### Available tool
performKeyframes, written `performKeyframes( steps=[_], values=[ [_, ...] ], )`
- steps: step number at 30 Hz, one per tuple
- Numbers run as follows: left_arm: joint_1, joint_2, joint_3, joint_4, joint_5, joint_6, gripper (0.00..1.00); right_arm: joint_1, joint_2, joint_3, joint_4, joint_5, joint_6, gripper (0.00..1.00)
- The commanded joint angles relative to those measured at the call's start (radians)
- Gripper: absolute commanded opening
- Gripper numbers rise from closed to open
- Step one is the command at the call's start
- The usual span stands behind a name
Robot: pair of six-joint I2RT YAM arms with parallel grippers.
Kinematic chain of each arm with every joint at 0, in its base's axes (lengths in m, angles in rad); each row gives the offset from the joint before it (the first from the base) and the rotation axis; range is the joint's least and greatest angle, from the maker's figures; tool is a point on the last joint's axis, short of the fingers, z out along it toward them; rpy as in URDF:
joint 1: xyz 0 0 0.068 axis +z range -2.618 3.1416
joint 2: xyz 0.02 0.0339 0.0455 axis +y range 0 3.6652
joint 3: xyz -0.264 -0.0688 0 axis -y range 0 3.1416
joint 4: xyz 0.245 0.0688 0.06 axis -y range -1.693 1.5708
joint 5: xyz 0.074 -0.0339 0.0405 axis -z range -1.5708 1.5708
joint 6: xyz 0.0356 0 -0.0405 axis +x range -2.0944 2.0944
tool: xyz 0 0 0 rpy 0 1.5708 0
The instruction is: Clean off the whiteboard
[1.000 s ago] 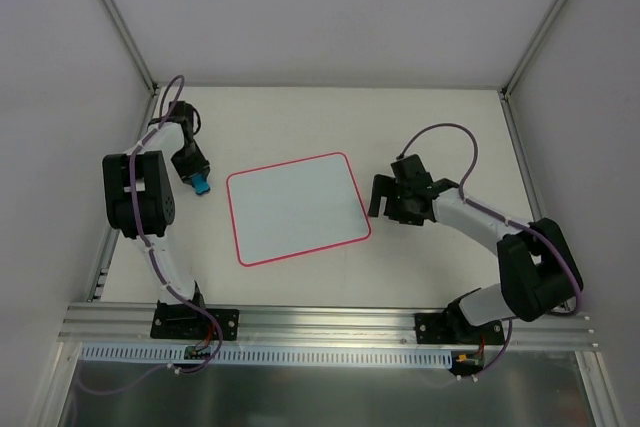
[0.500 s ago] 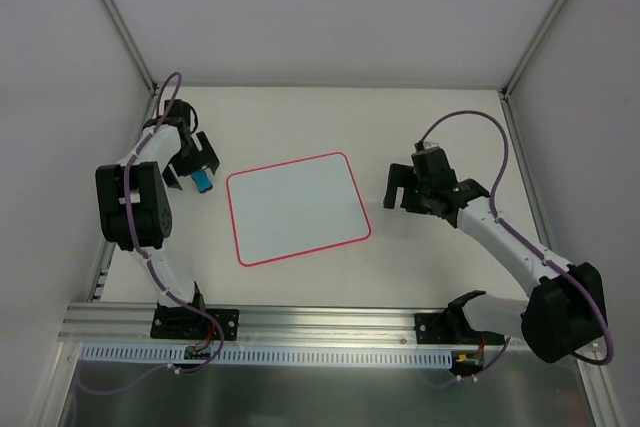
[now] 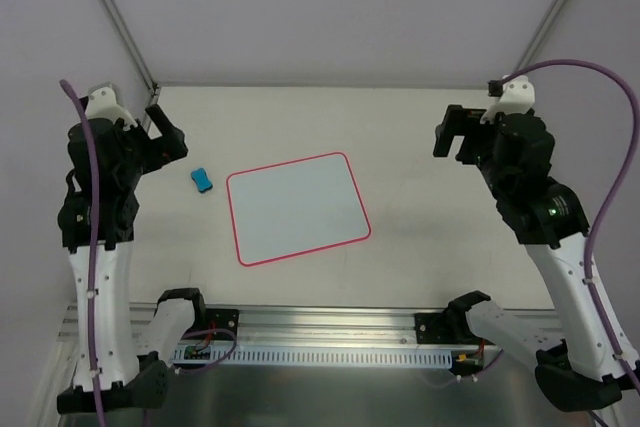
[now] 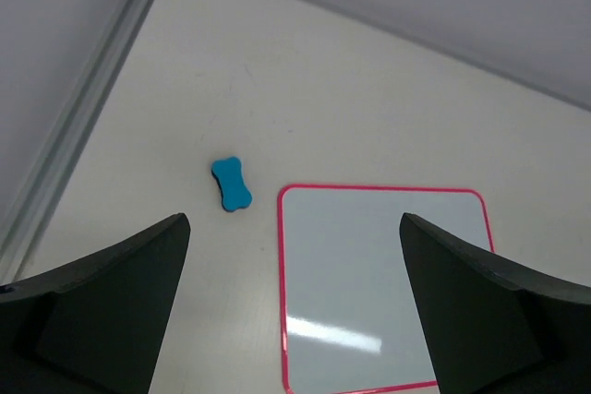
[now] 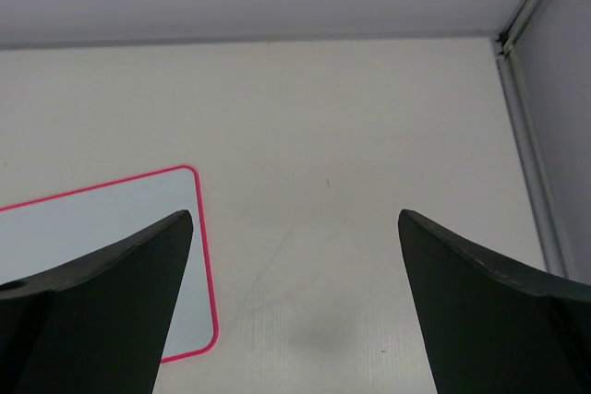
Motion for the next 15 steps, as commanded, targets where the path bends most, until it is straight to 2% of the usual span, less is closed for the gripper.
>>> performKeyframes(
  steps=[1,8,9,15],
  values=[
    [0.004,-0.063,0.099,-0.086,0.028,0.080,0.99,-0.008,-0.045,0.089,-0.026,0.087,-0.152,0.99],
    [-0.041,-0.083,0.340,-0.151,0.019,0.097,0.99,-0.008,-0.102,0.183,-0.023,0.121,-0.232,0.99],
    [-0.045,-0.080,0.375,-0.154,-0.016,0.094,0.99,-0.008,-0.112,0.194,-0.024,0.123,-0.236,0.99],
    [-0.079,-0.067,0.457,-0.166,-0.086,0.103,0.99,-0.008,-0.143,0.198,-0.018,0.135,-0.237,0.99]
  ],
)
